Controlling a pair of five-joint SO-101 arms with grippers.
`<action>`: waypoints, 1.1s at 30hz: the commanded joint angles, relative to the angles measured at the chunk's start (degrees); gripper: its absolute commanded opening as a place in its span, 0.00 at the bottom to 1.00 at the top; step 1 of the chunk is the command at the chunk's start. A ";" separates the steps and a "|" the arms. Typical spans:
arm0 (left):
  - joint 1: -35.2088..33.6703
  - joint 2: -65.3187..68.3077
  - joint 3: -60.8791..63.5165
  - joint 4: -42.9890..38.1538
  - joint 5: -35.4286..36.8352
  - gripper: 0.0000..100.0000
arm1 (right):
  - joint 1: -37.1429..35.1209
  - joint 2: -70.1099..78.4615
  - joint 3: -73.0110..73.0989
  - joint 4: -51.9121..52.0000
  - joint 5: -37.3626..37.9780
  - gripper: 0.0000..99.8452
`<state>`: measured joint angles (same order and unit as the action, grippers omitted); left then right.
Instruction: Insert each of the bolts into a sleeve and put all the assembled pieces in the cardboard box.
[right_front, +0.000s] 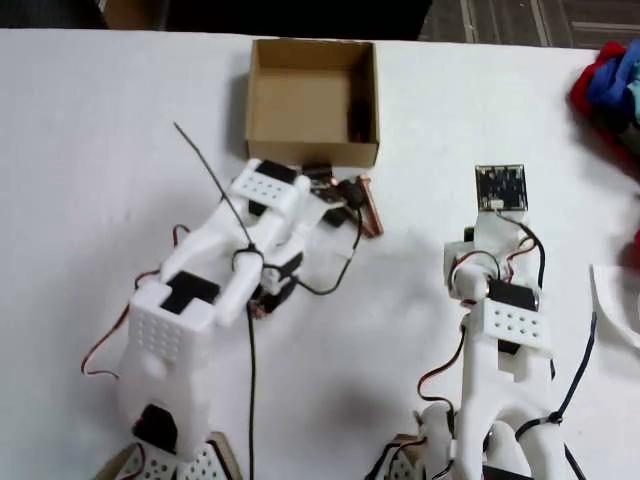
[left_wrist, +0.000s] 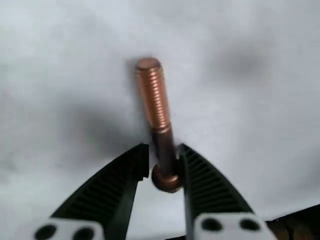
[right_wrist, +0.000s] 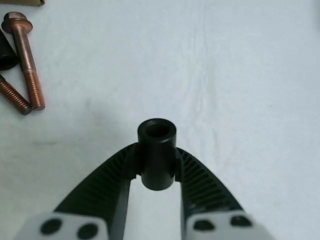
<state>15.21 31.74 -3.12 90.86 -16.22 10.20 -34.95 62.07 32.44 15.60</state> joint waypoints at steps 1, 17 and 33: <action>-0.53 -0.44 0.40 -0.70 -4.57 0.02 | 0.48 -2.95 -2.64 -1.01 -0.26 0.02; -0.88 -0.44 -23.08 10.11 -40.09 0.03 | 0.48 -2.95 -2.64 -1.10 -0.26 0.02; -1.05 1.93 -23.60 9.05 -26.37 0.11 | 0.48 -2.95 -2.64 -1.10 -0.26 0.02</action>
<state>14.33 38.24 -24.66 98.07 -47.34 10.20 -34.95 62.07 32.44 15.60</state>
